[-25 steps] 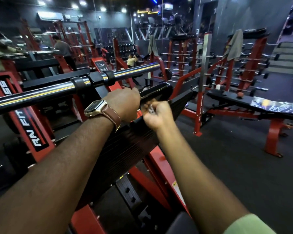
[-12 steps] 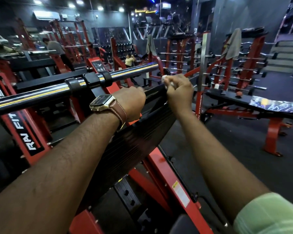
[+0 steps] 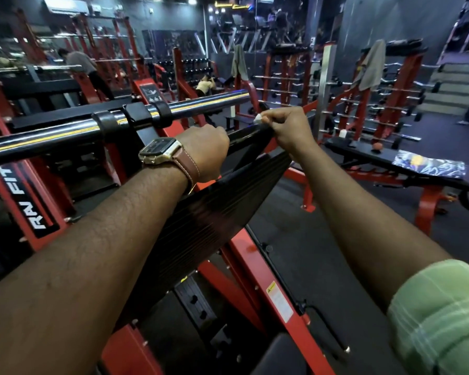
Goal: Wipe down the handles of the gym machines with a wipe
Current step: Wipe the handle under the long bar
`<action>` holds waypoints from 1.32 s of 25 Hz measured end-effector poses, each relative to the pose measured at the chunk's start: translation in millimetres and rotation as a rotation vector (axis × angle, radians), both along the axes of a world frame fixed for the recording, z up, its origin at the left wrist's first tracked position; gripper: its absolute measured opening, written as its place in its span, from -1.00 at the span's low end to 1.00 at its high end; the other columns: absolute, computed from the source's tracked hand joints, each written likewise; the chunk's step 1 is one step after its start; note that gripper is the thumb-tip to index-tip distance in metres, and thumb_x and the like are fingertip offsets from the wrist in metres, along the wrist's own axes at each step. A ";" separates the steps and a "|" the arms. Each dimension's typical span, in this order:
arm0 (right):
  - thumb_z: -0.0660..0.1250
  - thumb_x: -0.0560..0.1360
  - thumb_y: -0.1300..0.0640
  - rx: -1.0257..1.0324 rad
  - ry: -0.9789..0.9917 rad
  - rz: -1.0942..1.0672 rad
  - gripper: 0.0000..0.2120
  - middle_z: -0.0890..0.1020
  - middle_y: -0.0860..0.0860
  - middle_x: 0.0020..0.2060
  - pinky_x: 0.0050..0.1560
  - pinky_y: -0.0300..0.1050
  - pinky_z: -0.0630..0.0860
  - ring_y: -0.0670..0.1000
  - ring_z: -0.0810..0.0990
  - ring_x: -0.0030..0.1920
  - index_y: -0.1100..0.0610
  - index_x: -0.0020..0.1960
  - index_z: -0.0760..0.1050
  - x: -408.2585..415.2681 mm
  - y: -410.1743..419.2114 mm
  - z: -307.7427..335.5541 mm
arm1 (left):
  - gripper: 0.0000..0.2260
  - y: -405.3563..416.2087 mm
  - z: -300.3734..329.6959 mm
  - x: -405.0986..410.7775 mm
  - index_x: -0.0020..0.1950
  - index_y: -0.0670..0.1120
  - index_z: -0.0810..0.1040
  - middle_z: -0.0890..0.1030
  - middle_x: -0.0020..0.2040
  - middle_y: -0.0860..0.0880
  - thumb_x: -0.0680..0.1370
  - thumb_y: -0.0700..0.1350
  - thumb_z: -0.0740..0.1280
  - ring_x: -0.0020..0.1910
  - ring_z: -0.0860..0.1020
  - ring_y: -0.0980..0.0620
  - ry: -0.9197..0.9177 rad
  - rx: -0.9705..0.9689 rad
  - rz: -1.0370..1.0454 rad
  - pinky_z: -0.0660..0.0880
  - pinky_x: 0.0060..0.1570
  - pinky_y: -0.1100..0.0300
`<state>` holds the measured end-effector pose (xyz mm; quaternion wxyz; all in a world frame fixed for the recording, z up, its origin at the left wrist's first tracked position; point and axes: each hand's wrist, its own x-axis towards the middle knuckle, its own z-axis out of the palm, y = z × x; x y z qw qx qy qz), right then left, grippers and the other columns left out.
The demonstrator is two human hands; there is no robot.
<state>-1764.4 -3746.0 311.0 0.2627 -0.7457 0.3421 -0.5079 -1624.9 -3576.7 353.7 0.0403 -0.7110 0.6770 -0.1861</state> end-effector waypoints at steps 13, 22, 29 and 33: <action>0.28 0.45 0.52 0.352 0.085 -0.006 -0.68 0.56 -0.17 -0.56 -0.44 -0.29 0.41 -0.19 0.46 -0.55 0.17 -0.15 0.68 3.1 -24.9 -27.7 | -0.73 -6.5 -0.8 3.0 0.20 -0.19 0.42 0.32 -0.23 -0.04 0.53 -0.20 0.36 -0.19 0.44 -0.11 0.051 -0.013 -0.006 0.39 -0.25 0.07; 0.33 0.50 0.36 0.403 -0.663 -0.500 -0.82 0.65 0.00 -0.12 -0.15 -0.33 0.52 -0.03 0.61 -0.14 0.15 0.00 0.63 48.5 44.3 -41.7 | -0.74 -6.2 -2.5 0.9 0.18 -0.20 0.42 0.35 -0.21 -0.08 0.52 -0.21 0.36 -0.18 0.44 -0.13 0.031 -0.018 0.019 0.39 -0.26 0.05; 0.17 0.58 0.38 1.021 -0.973 -0.090 -0.74 0.42 0.13 -0.47 -0.56 -0.29 0.39 0.04 0.44 -0.47 0.27 -0.28 0.31 21.1 74.5 -21.0 | -0.70 -3.2 -0.5 -1.6 0.20 -0.19 0.43 0.40 -0.11 -0.11 0.51 -0.19 0.39 -0.17 0.45 -0.12 0.058 0.001 0.029 0.41 -0.23 0.06; 0.26 0.43 0.30 0.687 -0.568 0.237 -0.87 0.50 0.12 -0.36 -0.45 -0.30 0.44 -0.06 0.46 -0.38 0.38 -0.12 0.51 14.9 93.7 -42.1 | -0.72 -2.8 -0.6 -2.0 0.19 -0.18 0.44 0.37 -0.18 -0.06 0.51 -0.20 0.38 -0.20 0.43 -0.08 0.082 -0.009 0.026 0.38 -0.25 0.09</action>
